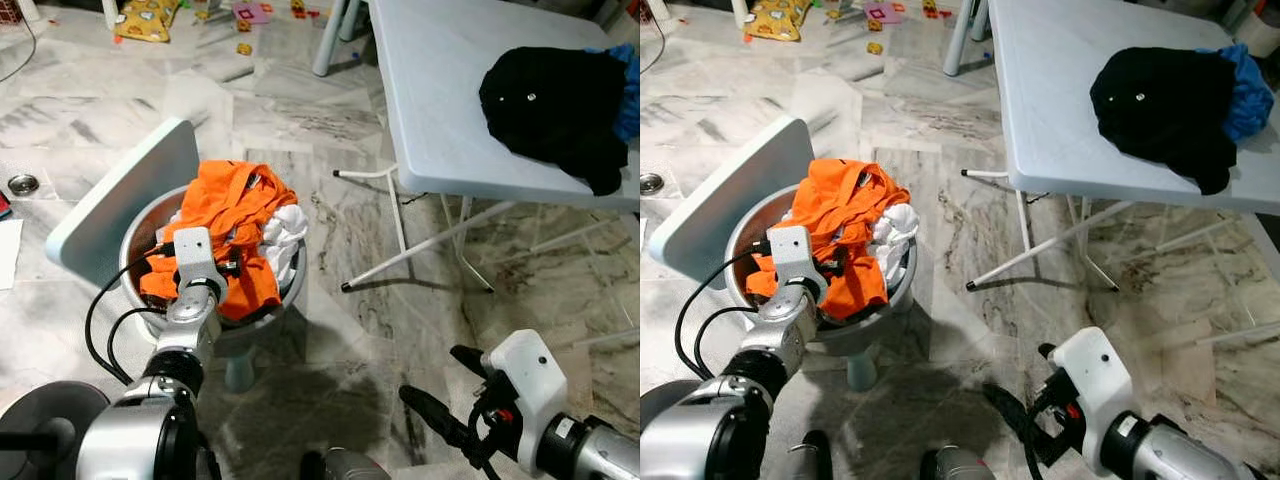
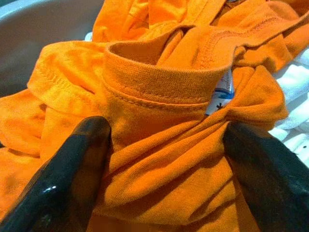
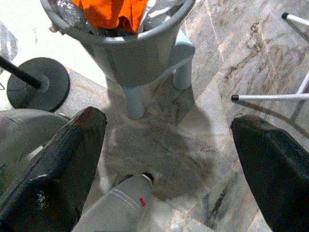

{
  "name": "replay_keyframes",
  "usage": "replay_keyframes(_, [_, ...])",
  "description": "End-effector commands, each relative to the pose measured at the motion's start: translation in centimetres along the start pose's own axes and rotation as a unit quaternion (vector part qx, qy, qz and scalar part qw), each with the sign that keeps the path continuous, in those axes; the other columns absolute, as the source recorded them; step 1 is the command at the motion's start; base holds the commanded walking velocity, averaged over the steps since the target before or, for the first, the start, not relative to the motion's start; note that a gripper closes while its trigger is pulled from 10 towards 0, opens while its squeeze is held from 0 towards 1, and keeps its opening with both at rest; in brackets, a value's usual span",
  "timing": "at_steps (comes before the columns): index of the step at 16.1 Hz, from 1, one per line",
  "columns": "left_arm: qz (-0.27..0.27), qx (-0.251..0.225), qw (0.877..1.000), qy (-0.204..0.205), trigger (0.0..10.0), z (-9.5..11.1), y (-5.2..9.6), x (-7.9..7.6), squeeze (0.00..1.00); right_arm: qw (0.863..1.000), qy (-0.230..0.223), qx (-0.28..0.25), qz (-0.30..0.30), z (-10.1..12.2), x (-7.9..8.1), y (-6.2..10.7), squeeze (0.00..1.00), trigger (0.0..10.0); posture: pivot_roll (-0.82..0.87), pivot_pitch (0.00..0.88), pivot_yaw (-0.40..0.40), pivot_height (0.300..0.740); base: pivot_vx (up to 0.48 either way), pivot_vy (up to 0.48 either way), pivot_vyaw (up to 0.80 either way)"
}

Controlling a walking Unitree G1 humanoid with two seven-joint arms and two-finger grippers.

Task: Hang hanger

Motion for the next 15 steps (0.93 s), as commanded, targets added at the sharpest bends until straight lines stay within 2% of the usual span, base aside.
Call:
replay_keyframes(1, [-0.007,0.007,1.0,0.0,0.0,-0.41,0.05,-0.46,0.0,1.0,0.006,0.004,-0.008,0.08,-0.07,0.49,0.0,10.0,-0.45,0.242,-0.21,0.74,0.0,0.0,0.0])
replay_keyframes(12, [-0.009,-0.008,1.0,0.002,0.0,-0.56,0.23,-0.38,0.0,1.0,0.005,0.02,-0.02,-0.5,-0.72,0.33,0.0,10.0,-0.45,0.236,-0.214,0.74,0.0,0.0,0.0])
replay_keyframes(15, [-0.01,-0.016,1.0,0.002,0.0,-0.8,0.5,-1.34,0.0,1.0,0.005,0.021,-0.017,-0.55,-0.78,0.15,0.0,10.0,-0.44,0.236,-0.217,0.74,0.0,0.0,0.0])
Point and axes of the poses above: a point about 5 cm out from each wrist's last joint towards the gripper, its own y axis pointing back from the gripper into the wrist, its own z axis along the axis of the wrist's last joint, x = y × z, the point moved 4 cm from there along -y, pointing out of the wrist towards the gripper, and after that the axes turned 1 degree about y, right-handed, at the moved point
